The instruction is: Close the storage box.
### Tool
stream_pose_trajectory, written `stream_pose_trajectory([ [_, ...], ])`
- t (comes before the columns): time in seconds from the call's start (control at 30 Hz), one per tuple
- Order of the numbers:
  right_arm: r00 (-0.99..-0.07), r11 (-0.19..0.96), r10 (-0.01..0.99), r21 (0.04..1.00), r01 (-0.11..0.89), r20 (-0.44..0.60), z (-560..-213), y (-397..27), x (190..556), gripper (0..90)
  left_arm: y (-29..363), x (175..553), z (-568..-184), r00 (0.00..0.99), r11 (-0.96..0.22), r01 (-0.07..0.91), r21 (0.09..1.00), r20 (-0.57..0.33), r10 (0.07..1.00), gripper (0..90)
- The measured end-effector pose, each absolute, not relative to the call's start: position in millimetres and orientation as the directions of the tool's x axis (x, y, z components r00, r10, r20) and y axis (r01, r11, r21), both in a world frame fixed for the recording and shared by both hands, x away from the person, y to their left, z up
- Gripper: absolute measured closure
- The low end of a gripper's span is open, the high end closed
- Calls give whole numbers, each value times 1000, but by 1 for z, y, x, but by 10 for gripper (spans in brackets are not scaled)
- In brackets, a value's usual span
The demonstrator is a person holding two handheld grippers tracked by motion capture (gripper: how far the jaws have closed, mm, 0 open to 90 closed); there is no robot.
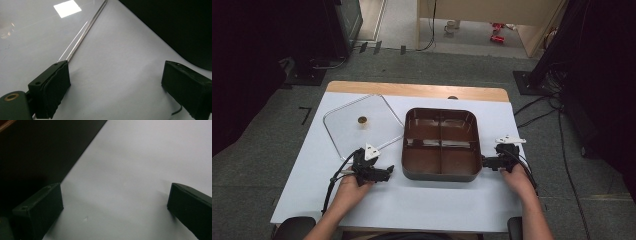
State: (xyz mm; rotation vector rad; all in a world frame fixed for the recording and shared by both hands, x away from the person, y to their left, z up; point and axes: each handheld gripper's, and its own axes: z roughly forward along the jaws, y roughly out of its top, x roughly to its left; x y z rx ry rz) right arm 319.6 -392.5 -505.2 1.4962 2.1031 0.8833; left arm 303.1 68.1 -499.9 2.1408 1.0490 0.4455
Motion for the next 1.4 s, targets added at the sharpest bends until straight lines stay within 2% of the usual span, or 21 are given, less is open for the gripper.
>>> stream_pose_trajectory([
  [0.33,-338,222,941,699,679,30,-505,-392,320,0,65,305,-500,608,-430,556,711,4,794,61],
  [0.6,-339,223,940,699,680,29,-505,-392,320,0,62,310,-494,622,-466,580,668,5,783,78],
  [0.7,-339,224,940,699,680,29,-505,-392,320,0,61,310,-490,648,-492,573,655,5,762,152],
  [0.9,-338,223,941,699,680,29,-505,-392,320,0,59,310,-487,671,-521,567,638,10,742,227],
  [1.1,-339,223,940,699,679,29,-505,-392,320,0,61,311,-478,690,-521,587,620,-45,723,262],
  [1.23,-339,223,940,699,680,29,-505,-392,320,0,68,312,-464,695,-531,561,635,-13,719,263],
  [1.4,-339,223,940,699,679,30,-505,-392,320,0,77,314,-451,698,-519,549,655,-18,716,264],
])
